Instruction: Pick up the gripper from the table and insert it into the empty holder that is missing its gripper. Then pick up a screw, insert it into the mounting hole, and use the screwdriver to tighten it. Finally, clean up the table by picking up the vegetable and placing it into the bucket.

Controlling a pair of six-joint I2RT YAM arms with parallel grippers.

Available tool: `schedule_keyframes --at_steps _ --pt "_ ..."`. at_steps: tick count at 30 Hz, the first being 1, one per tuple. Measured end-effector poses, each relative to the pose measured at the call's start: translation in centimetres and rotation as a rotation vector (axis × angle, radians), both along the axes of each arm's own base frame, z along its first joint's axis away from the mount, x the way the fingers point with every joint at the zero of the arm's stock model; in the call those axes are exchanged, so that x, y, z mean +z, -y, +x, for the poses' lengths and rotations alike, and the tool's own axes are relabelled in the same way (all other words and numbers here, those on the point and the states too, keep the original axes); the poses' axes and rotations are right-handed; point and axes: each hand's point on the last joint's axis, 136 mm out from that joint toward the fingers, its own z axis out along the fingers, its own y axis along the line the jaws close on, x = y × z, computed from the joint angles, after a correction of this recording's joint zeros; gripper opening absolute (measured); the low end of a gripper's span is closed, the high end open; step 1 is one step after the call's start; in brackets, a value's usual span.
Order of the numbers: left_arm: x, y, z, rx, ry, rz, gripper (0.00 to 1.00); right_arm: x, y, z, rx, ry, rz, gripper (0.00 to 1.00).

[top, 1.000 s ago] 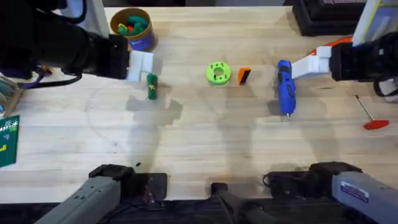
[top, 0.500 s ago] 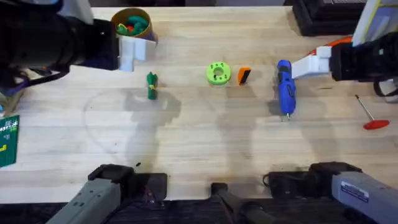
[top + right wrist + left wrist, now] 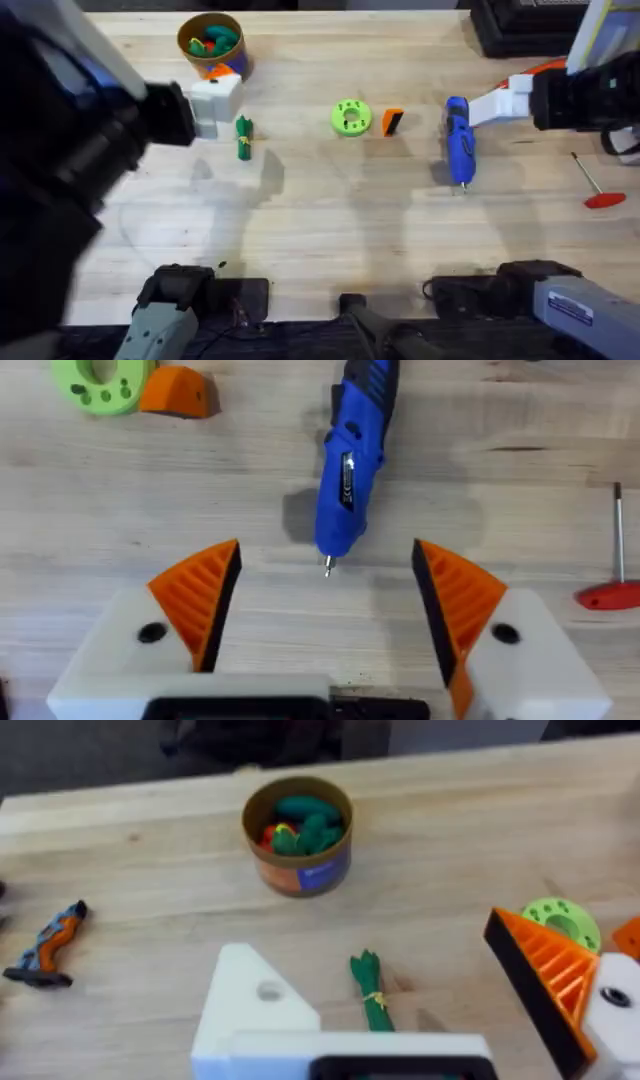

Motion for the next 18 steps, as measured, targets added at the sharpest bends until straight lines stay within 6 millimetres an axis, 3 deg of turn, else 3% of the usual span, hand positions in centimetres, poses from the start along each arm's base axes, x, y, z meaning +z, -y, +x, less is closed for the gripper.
schedule_keyframes --at_steps 4,10,18 --pt "-1.2 0.4 -0.4 -0.022 0.136 -0.016 0.985 0.0 0.0 0.0 0.0 0.0 0.0 0.992" --pt "-1.1 0.8 -1.5 -0.05 0.365 -0.033 0.985 0.0 0.0 0.0 0.0 0.0 0.0 0.99" --pt "-1.8 1.0 -2.3 -0.064 0.516 -0.04 0.985 0.0 0.0 0.0 0.0 0.0 0.0 0.991"
